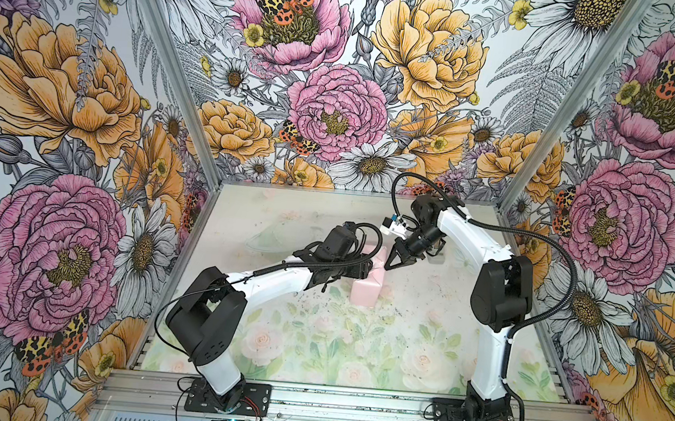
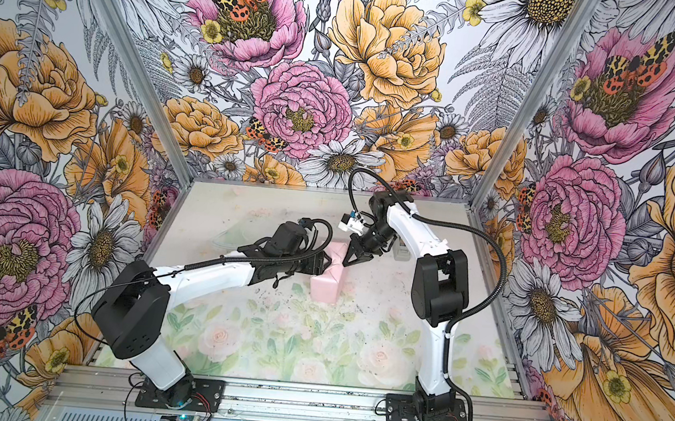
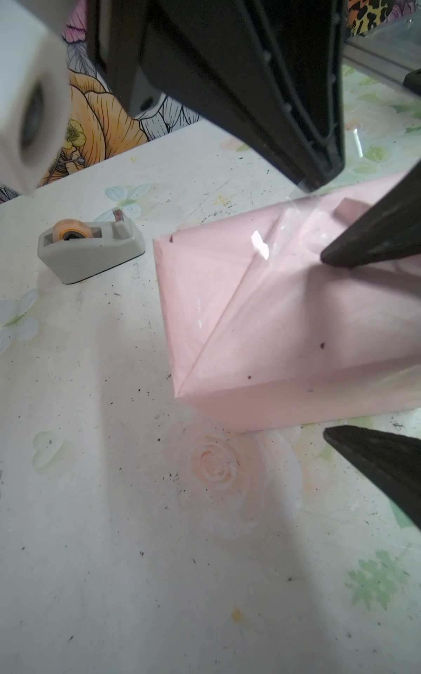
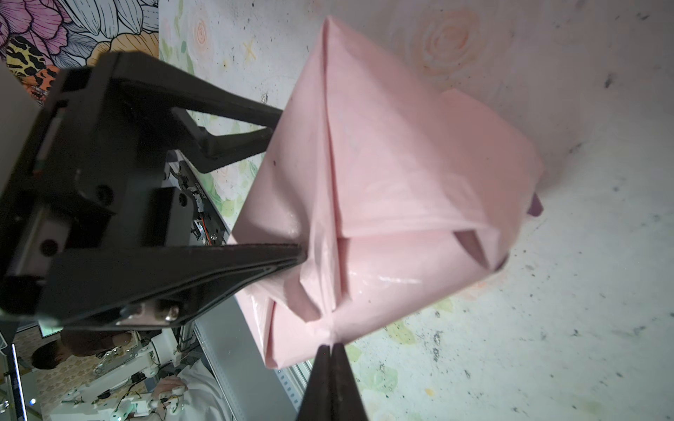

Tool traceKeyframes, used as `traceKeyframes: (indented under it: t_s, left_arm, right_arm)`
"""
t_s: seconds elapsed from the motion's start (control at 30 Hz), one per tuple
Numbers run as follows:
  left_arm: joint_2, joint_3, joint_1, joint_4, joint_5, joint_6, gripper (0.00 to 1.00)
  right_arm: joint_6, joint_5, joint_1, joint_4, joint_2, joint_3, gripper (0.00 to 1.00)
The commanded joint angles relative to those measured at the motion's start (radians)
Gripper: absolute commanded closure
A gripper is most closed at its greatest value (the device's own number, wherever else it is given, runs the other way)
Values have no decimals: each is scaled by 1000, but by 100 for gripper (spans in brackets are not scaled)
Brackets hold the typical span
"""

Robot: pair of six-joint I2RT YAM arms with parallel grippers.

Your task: Wrap the gift box in paper

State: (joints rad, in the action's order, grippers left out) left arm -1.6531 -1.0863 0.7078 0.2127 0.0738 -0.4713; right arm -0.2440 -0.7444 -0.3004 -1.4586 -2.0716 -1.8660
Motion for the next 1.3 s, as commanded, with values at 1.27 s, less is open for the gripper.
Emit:
traceKeyframes:
  t_s: [1.27]
  left_arm:
    - [-33,26,12,143,-40,39,30]
  right_arm:
    - [82,19,-8,-25,-71,-90,80]
